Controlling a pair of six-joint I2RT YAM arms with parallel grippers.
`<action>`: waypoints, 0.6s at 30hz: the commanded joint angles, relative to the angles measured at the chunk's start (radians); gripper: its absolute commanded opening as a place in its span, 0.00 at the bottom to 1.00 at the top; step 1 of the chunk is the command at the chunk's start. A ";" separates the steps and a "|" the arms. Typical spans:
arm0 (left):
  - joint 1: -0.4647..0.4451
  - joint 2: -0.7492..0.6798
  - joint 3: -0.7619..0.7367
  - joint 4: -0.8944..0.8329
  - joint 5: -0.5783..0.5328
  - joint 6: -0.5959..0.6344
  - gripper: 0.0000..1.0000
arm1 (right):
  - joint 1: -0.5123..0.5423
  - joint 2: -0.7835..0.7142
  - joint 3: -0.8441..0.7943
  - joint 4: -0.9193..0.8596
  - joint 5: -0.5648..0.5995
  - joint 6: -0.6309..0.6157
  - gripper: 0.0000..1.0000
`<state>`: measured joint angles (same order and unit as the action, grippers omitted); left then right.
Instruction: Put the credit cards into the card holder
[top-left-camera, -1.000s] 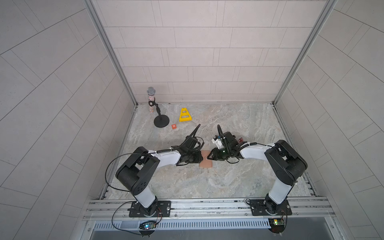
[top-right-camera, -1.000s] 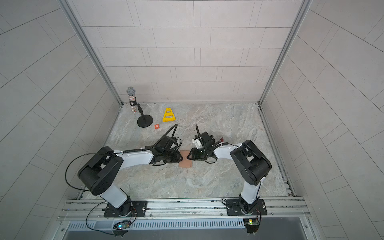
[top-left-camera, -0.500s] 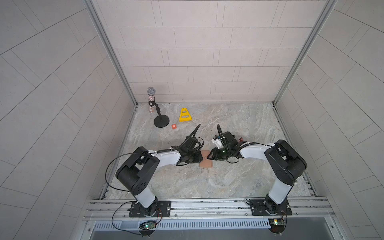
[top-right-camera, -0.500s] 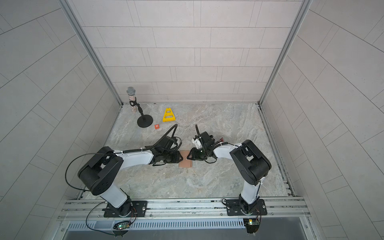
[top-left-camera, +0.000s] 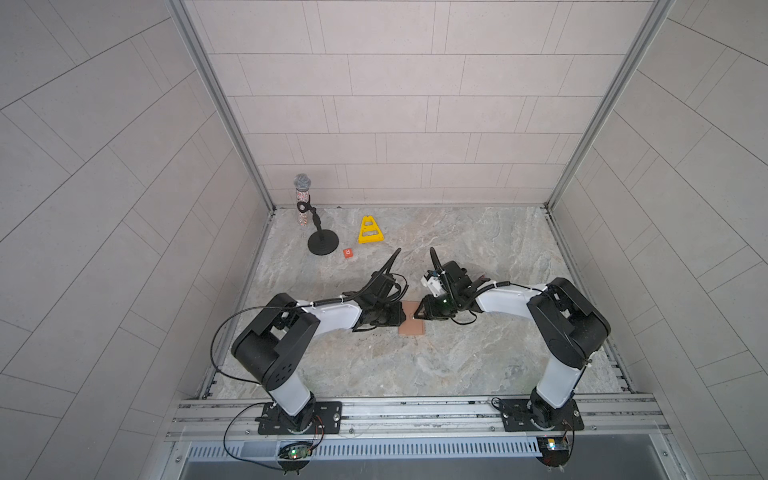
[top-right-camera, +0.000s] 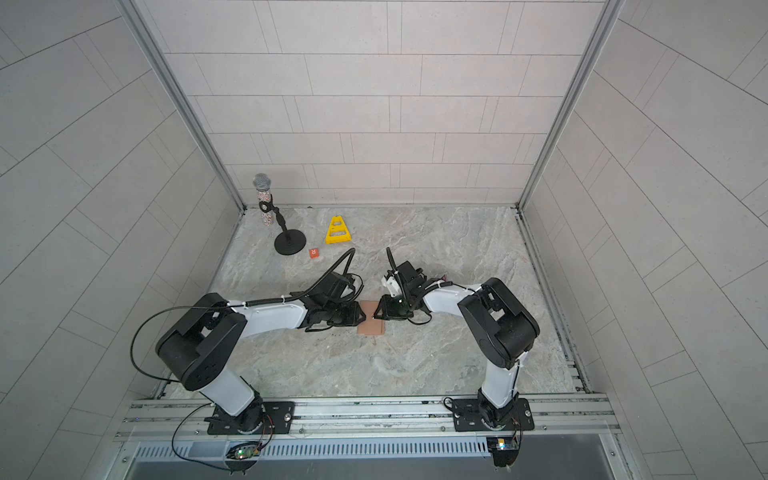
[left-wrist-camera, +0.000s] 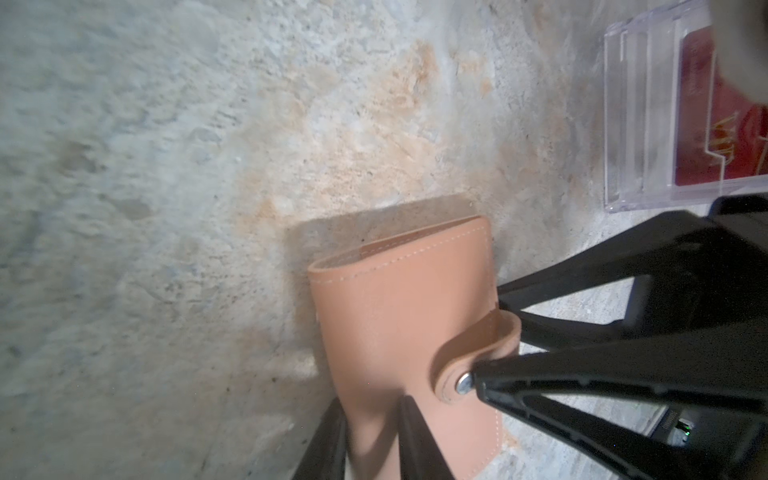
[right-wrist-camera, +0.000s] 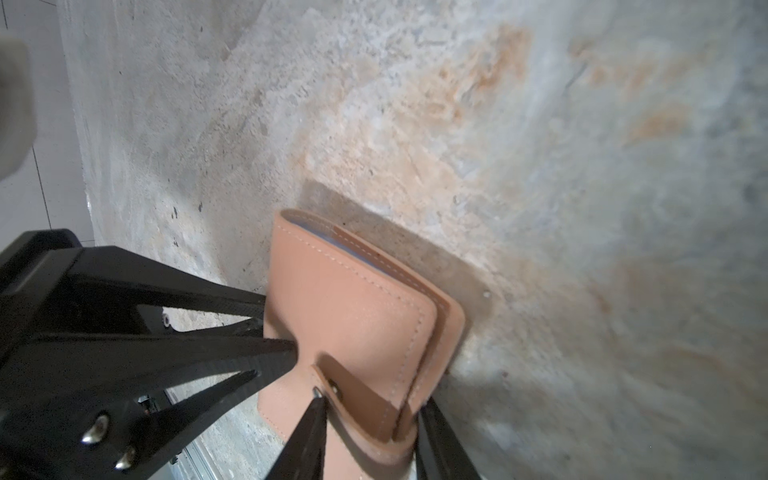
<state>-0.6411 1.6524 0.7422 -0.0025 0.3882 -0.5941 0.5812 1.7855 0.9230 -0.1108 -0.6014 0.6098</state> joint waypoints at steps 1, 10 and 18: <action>-0.012 0.066 -0.019 -0.007 -0.013 0.013 0.25 | 0.047 0.095 -0.035 -0.094 0.085 -0.029 0.36; -0.013 0.062 -0.020 -0.011 -0.012 0.015 0.25 | 0.049 0.121 -0.017 -0.150 0.159 -0.027 0.34; -0.012 0.054 -0.021 -0.016 -0.015 0.018 0.25 | 0.049 0.154 -0.004 -0.162 0.174 -0.012 0.32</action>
<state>-0.6411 1.6524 0.7422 -0.0032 0.3874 -0.5938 0.5930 1.8198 0.9699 -0.1890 -0.5564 0.6041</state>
